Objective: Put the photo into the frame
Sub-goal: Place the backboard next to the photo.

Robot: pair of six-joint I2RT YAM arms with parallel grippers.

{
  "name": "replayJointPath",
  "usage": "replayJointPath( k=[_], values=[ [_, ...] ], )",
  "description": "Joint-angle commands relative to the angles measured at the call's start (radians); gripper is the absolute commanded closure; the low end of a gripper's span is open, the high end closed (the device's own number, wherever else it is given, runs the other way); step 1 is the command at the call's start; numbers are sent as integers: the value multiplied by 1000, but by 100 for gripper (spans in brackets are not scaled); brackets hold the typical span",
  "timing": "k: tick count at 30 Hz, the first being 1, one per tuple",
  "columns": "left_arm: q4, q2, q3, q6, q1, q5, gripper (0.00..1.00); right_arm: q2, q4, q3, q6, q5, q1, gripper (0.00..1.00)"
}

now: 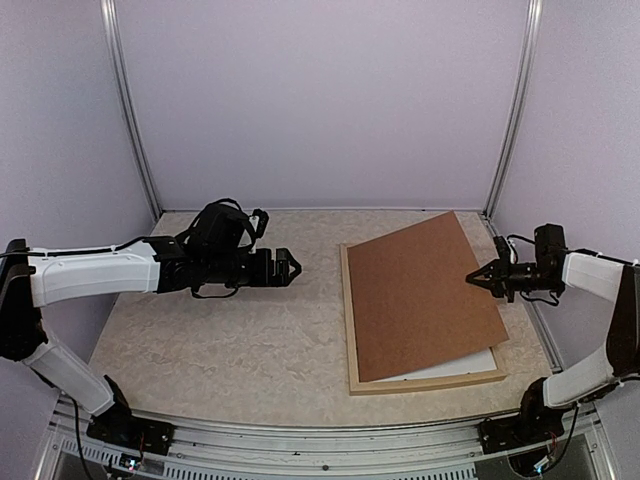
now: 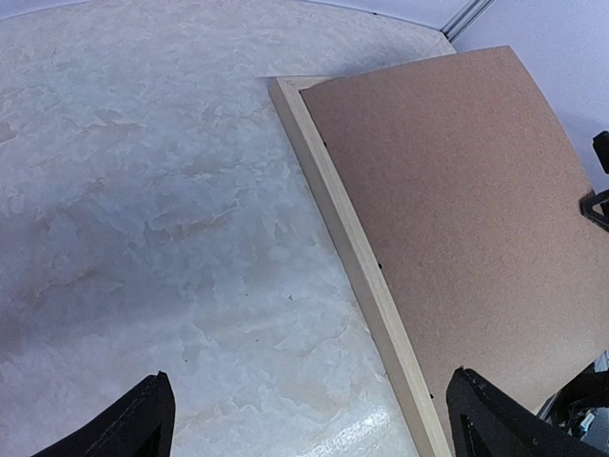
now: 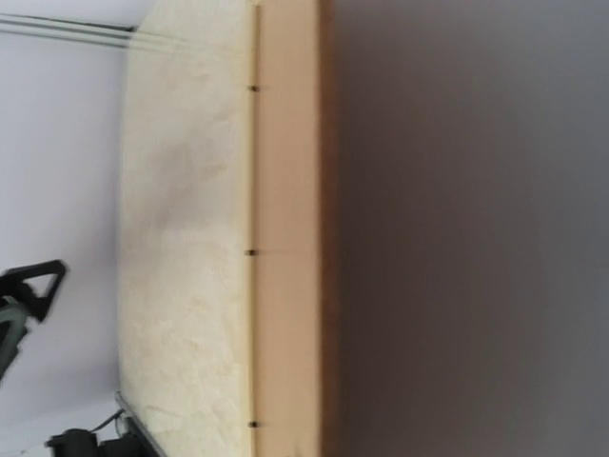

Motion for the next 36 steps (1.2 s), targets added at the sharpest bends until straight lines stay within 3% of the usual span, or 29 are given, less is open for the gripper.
replayJointPath(
  k=[1,5,12,36],
  values=[
    [3,9,26,0,-4,-8,1,-1,-60,23,-59,94,-3,90],
    [4,14,26,-1,-6,-6,1,-10,-88,39,-70,157,1,77],
    [6,19,26,0,-6,-6,1,0,-105,63,-78,237,33,64],
    [6,26,19,2,-6,-7,1,-25,-142,94,-50,496,185,56]
  ],
)
